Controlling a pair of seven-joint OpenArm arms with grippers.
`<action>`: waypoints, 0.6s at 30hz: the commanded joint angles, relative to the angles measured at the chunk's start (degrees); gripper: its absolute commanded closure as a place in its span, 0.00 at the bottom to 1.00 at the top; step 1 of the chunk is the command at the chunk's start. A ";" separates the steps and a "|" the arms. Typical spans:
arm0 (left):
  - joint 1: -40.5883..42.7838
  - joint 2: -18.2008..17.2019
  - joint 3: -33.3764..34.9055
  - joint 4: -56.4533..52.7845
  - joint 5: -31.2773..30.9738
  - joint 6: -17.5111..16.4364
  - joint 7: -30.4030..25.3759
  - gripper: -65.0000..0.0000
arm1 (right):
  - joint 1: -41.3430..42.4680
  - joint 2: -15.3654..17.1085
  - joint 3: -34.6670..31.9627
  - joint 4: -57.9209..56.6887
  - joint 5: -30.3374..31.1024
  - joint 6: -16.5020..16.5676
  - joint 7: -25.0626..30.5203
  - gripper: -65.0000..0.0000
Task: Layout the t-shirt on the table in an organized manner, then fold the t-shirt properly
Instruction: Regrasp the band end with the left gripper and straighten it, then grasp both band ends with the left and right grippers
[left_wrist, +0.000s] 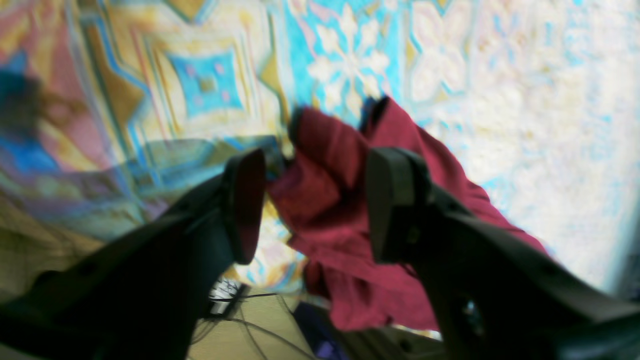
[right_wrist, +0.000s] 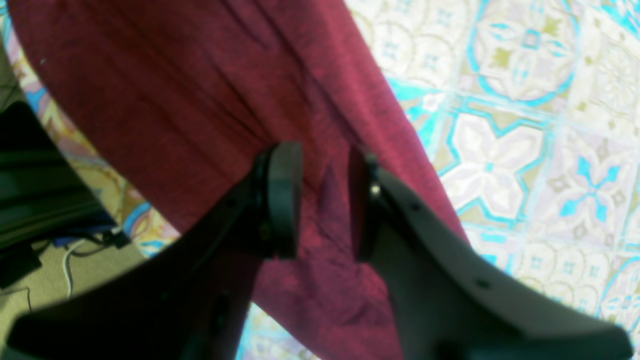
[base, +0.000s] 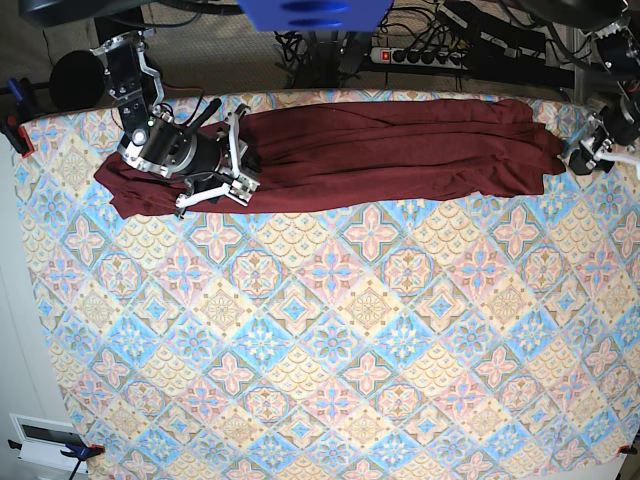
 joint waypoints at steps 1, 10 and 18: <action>-0.73 -1.26 1.97 0.89 0.18 -0.13 -0.24 0.51 | 0.55 0.45 0.28 1.17 0.53 -0.02 1.07 0.76; -1.78 -0.82 13.39 0.89 2.65 -0.13 -0.68 0.51 | 0.55 0.45 0.28 1.17 0.53 -0.02 1.07 0.76; -1.61 2.78 14.19 1.07 2.38 -0.31 -0.51 0.51 | 0.63 0.45 0.28 1.17 0.53 -0.02 1.07 0.76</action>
